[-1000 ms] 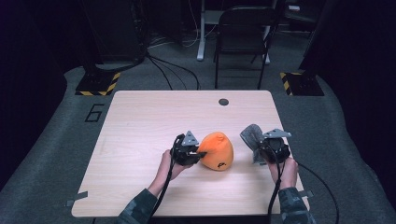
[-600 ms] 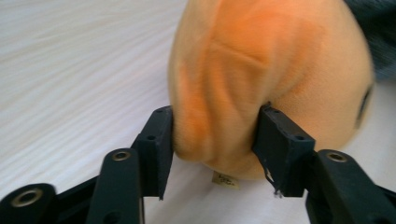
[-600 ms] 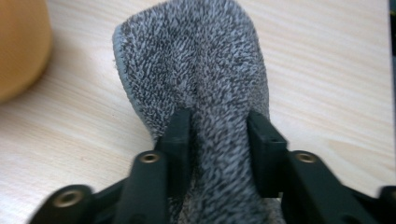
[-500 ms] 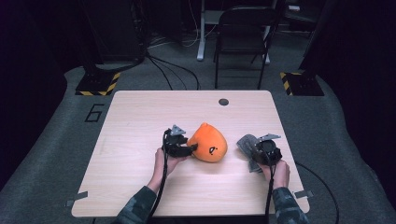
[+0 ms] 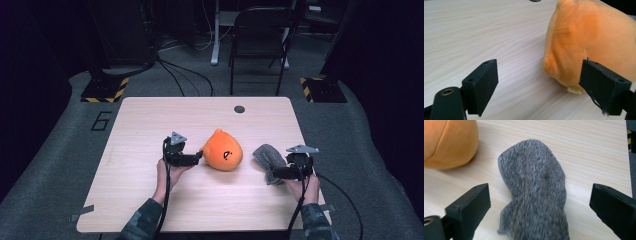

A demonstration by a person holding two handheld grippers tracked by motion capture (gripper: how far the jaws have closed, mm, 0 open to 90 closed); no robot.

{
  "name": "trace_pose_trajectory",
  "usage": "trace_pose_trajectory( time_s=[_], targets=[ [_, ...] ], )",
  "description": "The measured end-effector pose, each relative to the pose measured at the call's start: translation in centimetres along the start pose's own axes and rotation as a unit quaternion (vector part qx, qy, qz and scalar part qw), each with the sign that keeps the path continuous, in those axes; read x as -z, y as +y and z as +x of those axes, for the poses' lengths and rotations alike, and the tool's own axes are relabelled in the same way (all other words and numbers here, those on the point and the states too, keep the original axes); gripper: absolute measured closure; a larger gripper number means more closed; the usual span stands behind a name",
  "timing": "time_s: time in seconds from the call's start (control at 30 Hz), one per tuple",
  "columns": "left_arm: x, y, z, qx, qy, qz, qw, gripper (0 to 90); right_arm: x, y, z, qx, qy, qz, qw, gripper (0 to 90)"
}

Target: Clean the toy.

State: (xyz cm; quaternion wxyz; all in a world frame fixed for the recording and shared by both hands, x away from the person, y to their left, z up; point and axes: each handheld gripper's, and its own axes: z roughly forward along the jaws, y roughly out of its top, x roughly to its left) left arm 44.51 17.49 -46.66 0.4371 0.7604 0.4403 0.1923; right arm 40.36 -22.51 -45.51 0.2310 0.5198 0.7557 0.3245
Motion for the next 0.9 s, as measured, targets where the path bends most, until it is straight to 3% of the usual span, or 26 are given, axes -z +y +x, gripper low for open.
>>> trace_pose_trajectory(
  time_s=[0.1, 0.23, 0.4, 0.47, 0.63, 0.77, 0.8, 0.9],
  targets=[
    [1.3, -0.7, -0.2, -0.03, 0.011, 0.001, 0.9995, 13.9, 0.7, -0.9, -0.2, 0.007, 0.006, -0.002, 1.0, 0.0],
    [2.7, -2.5, 0.7, -0.031, 0.023, 0.002, 0.9992, 11.6, 1.3, -2.8, -0.8, 0.01, 0.018, 0.0, 0.9998, 0.0],
    [4.4, -5.3, 2.0, -0.042, 0.037, 0.026, 0.9981, 6.1, 1.0, -5.7, -1.6, 0.018, 0.026, 0.017, 0.9994, 0.0],
    [4.9, -6.6, 2.4, -0.054, 0.052, 0.045, 0.9962, 5.7, 0.8, -6.5, -1.8, 0.019, 0.027, 0.022, 0.9992, 0.0],
    [4.8, -9.0, 3.9, -0.062, 0.068, 0.083, 0.9922, 2.7, 0.2, -7.9, -2.2, 0.026, 0.023, 0.04, 0.9986, 0.0],
    [4.5, -9.6, 4.9, -0.054, 0.063, 0.093, 0.9922, 1.6, -0.4, -8.6, -2.6, 0.033, 0.018, 0.056, 0.9977, 0.0],
    [4.4, -9.7, 5.1, -0.052, 0.063, 0.093, 0.9923, 1.1, -0.4, -8.7, -2.6, 0.024, 0.022, 0.058, 0.9978, 0.0],
    [4.3, -9.8, 5.5, -0.041, 0.052, 0.094, 0.9934, 0.0, -0.5, -9.1, -3.2, 0.026, 0.031, 0.044, 0.9982, 0.0]
  ],
)
